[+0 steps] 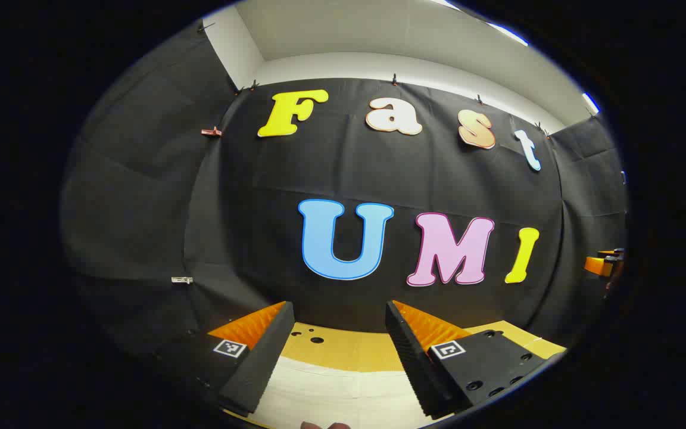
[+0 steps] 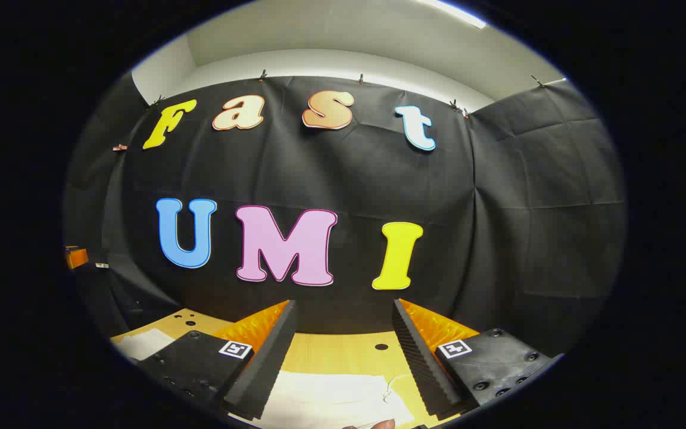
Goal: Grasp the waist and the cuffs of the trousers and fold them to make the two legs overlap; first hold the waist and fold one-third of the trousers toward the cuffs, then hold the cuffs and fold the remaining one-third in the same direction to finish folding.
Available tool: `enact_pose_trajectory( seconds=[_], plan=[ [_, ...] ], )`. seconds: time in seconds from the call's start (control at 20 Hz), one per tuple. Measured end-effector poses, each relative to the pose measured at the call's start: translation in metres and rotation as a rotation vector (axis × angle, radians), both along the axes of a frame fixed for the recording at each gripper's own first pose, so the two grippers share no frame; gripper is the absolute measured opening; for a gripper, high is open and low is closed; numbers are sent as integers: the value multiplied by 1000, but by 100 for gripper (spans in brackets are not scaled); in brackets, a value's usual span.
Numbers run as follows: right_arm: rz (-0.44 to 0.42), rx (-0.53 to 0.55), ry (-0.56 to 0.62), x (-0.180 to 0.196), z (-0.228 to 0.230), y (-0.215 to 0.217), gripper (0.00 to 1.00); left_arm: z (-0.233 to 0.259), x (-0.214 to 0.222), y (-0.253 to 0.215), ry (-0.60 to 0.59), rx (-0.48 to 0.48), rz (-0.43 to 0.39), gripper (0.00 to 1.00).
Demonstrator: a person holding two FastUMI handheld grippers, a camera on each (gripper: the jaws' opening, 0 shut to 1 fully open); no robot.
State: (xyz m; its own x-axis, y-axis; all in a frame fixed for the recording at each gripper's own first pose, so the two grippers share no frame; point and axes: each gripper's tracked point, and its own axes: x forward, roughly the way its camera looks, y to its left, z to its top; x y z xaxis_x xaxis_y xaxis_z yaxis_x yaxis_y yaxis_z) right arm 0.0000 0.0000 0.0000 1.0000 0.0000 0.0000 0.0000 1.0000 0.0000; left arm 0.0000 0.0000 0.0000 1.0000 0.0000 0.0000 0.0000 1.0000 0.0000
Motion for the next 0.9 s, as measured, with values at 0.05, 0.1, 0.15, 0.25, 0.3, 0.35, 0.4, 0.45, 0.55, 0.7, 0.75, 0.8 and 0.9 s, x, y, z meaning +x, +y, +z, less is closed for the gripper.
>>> enact_pose_trajectory(
  seconds=[0.05,0.1,0.15,0.25,0.3,0.35,0.4,0.45,0.55,0.7,0.75,0.8,0.9],
  plan=[
    [1,-3,0,0,0,1,97,-3,0,0,4,4,-4,96],
    [-1,-7,0,0,0,2,97,-3,-2,1,5,7,-8,96],
    [-1,-8,0,0,0,2,97,-4,-2,0,8,8,-13,96],
    [1,-7,-3,-1,1,5,97,-5,-1,0,12,6,-18,96],
    [-1,-10,-3,-1,0,4,97,-5,0,0,12,6,-20,96],
    [-2,-16,-5,-2,1,4,97,-6,0,0,13,8,-23,96],
    [-3,-20,-4,-3,1,4,97,-5,0,0,15,11,-23,96],
    [-3,-21,-3,-3,1,4,97,-6,1,1,17,14,-24,96],
    [-4,-16,-3,-3,1,5,97,-6,1,1,21,18,-25,96],
    [-5,-22,1,-4,-1,6,97,-9,2,1,25,23,-33,96],
    [-3,-24,0,-5,-1,7,97,-9,2,1,27,24,-34,96],
    [-1,-26,0,-4,0,10,97,-11,2,2,30,25,-32,96],
    [2,-34,-1,-4,-1,11,97,-14,3,3,37,26,-30,96]
  ],
)
